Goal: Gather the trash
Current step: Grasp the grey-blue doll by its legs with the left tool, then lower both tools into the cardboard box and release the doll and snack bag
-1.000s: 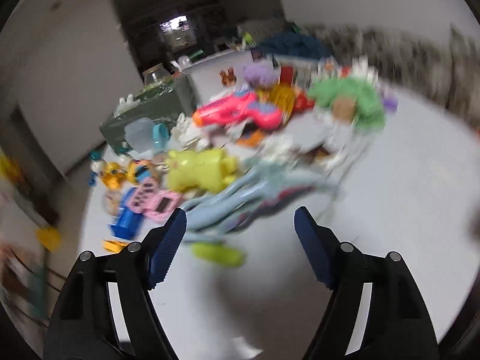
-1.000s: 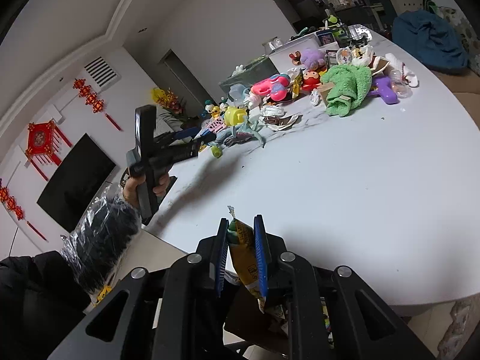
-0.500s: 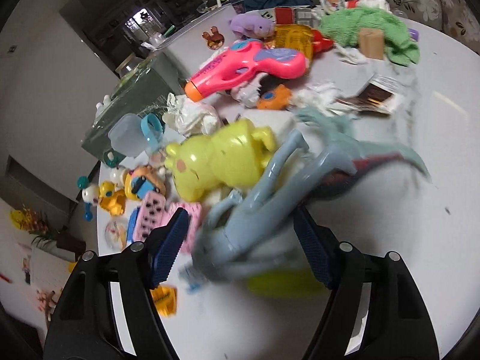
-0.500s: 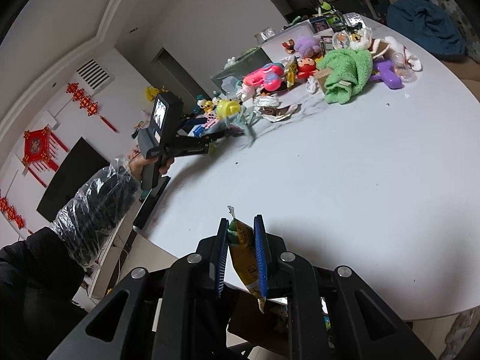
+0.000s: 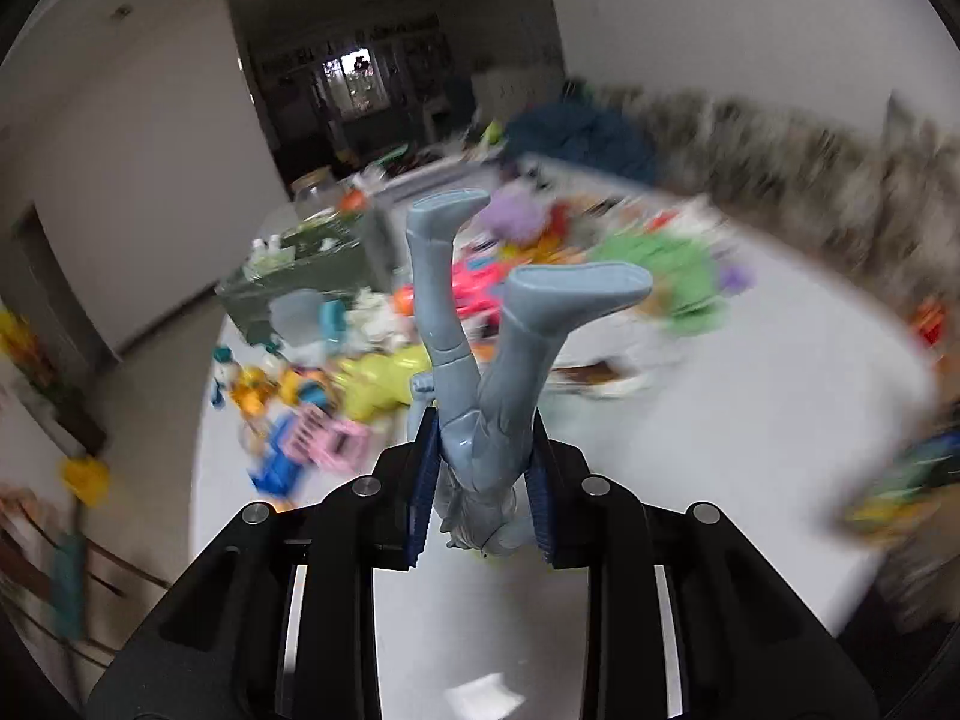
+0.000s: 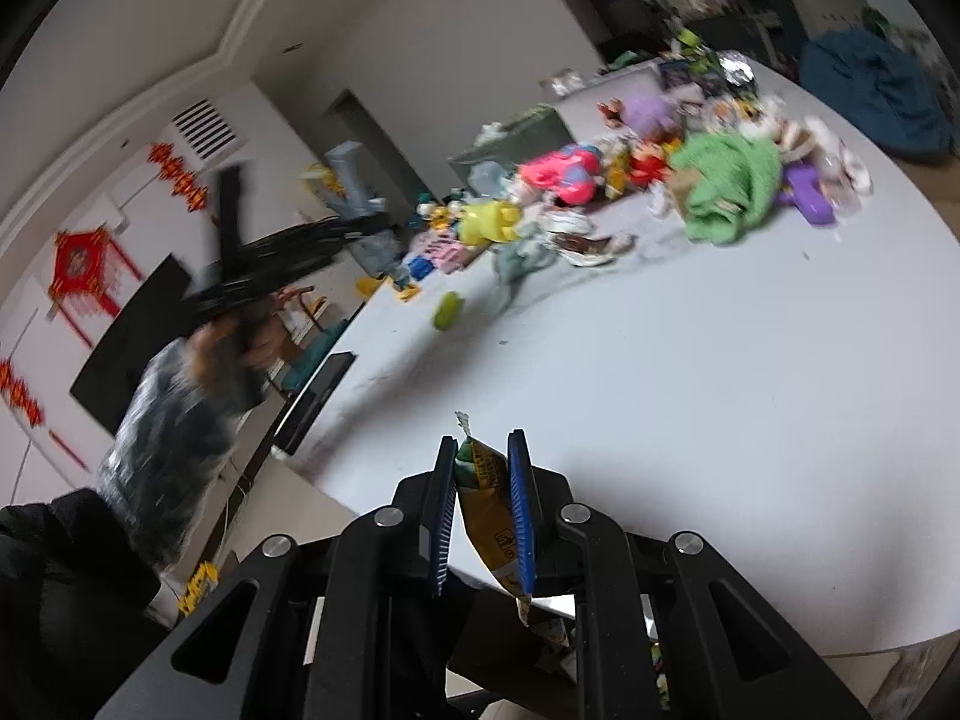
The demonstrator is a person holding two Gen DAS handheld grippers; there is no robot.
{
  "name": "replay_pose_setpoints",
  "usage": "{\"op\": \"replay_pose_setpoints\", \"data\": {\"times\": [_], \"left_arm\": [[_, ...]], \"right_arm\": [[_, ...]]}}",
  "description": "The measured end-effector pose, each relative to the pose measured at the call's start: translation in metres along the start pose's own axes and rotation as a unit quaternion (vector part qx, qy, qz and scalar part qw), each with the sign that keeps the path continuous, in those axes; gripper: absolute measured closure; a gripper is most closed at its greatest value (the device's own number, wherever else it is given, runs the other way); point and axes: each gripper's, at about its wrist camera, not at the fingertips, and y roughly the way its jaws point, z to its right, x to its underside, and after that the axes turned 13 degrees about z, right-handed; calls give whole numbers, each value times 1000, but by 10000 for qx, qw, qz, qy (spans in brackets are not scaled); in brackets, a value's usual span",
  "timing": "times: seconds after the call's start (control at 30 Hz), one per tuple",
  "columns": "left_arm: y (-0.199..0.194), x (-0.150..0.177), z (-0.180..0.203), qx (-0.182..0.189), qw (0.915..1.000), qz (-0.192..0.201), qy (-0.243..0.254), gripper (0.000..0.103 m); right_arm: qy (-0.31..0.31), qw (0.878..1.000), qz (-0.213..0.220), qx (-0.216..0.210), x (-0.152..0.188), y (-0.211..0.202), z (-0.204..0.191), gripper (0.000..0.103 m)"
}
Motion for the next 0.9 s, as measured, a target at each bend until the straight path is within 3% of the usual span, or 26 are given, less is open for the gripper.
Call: {"op": "replay_pose_setpoints", "data": {"times": [0.13,0.27,0.37,0.47,0.5,0.53,0.57,0.6,0.67,0.7,0.77,0.8,0.9], "left_arm": [[-94,30,61,464,9988,150,-70,77],[-139,88,115,1132,9928,-289,-277,77],[-128,137,138,1294,9870,-884,-352,77],[-86,196,148,1344,9773,-1599,-364,76],[-67,222,153,1415,9708,-1920,-276,64],[-54,242,156,1334,9675,-2141,-158,42],[-42,261,160,1220,9648,-2332,-28,31],[-28,287,164,1310,9566,-2598,137,26],[-17,310,164,1302,9489,-2868,206,26],[-16,316,160,1370,9456,-2950,109,27],[-26,305,146,1439,9497,-2777,-147,28],[-36,290,136,1481,9547,-2564,-282,28],[-73,224,100,1328,9766,-1613,-506,23]], "right_arm": [[-224,9993,-182,-255,16,-17,-26,86],[-274,9977,-482,-401,39,-35,-42,86],[-405,9955,-817,-276,65,-35,-47,86],[-359,9907,-1310,-60,102,-12,-33,86],[-357,9881,-1494,-18,115,-1,-27,83],[-323,9829,-1814,55,137,17,-16,72],[-353,9798,-1962,177,150,28,-10,61],[-432,9754,-2136,327,167,40,-2,48],[-749,9619,-2561,589,195,59,6,58],[-786,9600,-2613,628,196,58,4,62],[-830,9680,-2340,354,176,43,-12,63],[-1016,9722,-2091,281,155,34,-25,63],[-1502,9795,-1321,247,84,27,-55,46]]}}
